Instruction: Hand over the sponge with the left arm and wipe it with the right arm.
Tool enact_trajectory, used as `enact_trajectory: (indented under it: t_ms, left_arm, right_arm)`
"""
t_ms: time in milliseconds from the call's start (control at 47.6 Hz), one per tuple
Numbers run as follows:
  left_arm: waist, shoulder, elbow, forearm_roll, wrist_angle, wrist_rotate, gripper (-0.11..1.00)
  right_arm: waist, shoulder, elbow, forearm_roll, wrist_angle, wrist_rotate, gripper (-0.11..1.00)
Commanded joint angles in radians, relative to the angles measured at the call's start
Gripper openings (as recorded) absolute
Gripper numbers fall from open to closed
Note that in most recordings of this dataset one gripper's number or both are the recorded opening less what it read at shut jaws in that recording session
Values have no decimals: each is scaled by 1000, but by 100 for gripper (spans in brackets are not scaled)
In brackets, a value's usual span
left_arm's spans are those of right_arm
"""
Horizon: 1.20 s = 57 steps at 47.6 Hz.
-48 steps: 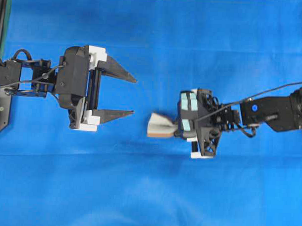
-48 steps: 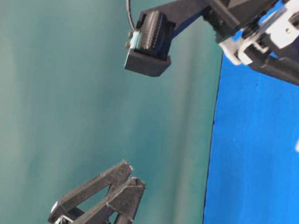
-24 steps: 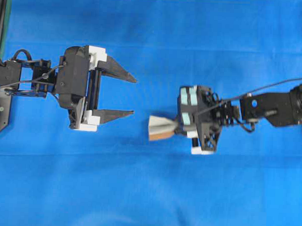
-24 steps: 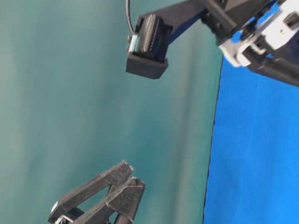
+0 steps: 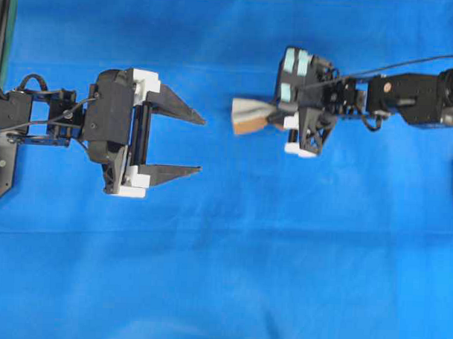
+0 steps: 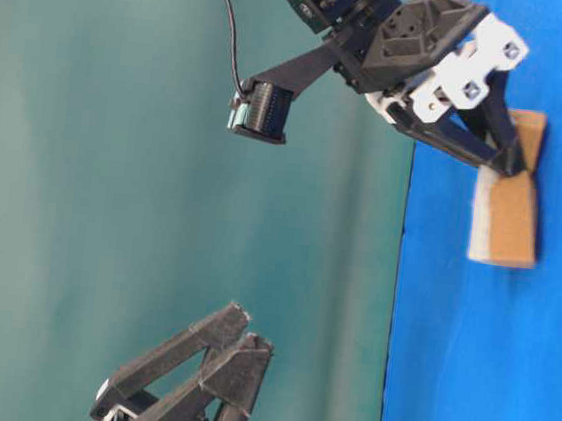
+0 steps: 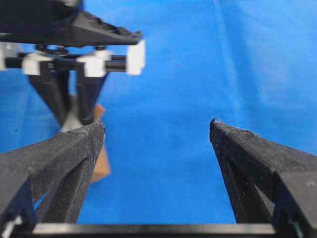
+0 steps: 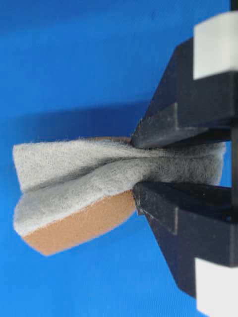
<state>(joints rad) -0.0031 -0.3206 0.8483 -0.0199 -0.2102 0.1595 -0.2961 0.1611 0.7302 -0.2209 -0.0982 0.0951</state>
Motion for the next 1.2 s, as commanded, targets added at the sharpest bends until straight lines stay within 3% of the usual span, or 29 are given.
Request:
enact_trajectory:
  t_ms: [0,147,294,588,798,966,1175]
  left_arm:
    - [-5,-9,-17,0,-8,0,85]
    - [-3,-9,-17,0,-8,0,85]
    - [-3,-9,-17,0,-8,0,85]
    - [-5,-9,-17,0,-8,0,85]
    - [-5,-8,-18,0,-9,0,85]
    - [-3,-8,-20,-2,-11,-2,85]
    - [-5,-8,-18,-2,-12,-3,85]
  right_arm:
    - [-29,-32,-15,-6,-11,2,27]
    - [-28,-32,-14,-6,-11,2,27]
    - [29,-32,-8,-3,-11,17,27]
    - [281,-29,-5,49,2,58,27]
    - [399,-26,-20,75,20,100,27]
    - [433,-23,-21,77,32,132,27]
    - [419,-23,-23,72,35,124,27]
